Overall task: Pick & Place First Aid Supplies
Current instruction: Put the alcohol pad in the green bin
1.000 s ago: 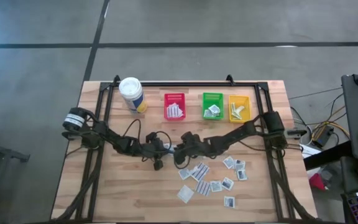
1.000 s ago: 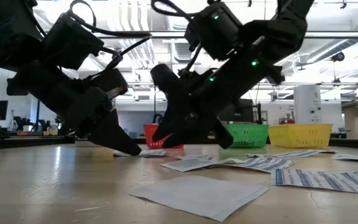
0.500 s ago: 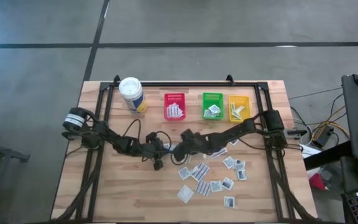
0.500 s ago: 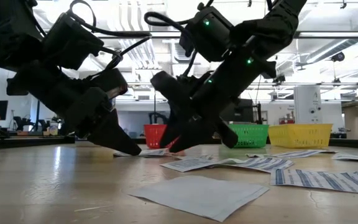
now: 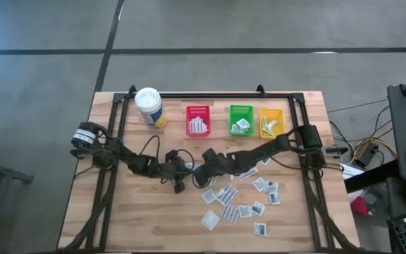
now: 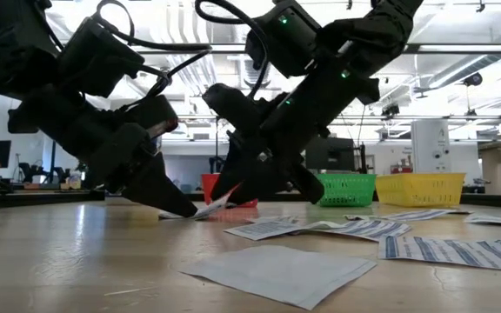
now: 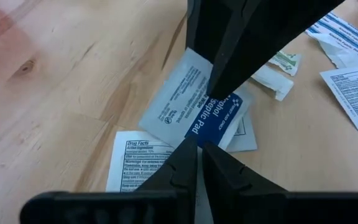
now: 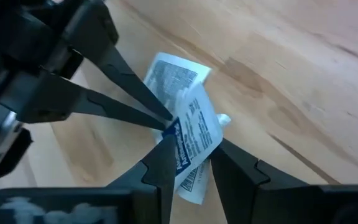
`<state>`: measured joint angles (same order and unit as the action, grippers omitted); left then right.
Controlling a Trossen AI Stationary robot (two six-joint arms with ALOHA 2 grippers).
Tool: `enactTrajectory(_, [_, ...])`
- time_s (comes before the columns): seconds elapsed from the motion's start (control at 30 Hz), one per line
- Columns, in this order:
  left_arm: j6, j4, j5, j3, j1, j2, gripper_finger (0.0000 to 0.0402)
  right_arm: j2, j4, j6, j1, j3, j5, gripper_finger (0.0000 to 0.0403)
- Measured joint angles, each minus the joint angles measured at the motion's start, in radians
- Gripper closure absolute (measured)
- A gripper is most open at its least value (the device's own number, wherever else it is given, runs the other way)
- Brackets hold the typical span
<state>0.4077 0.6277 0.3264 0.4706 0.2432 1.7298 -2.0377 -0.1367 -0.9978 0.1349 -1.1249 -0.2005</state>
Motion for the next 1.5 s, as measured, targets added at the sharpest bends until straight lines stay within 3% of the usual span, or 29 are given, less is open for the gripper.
enactTrajectory(0.57, [-0.016,0.0,0.001,0.0,0.001,0.0,0.0371,0.0,0.005,0.058,-0.039,-0.016,-0.007,0.0306])
enactTrajectory(0.83, [-0.016,0.0,0.001,0.0,0.001,0.0,0.0371,0.0,0.006,0.037,-0.043,-0.016,0.073,0.0305])
enactTrajectory(1.17, [-0.015,0.0,0.001,0.0,0.002,0.0,0.0371,0.0,0.036,0.063,-0.063,-0.016,0.014,0.0316])
enactTrajectory(1.5, [-0.016,0.0,0.002,0.0,0.002,0.0,0.0371,0.001,0.089,0.02,-0.059,-0.016,0.058,0.03])
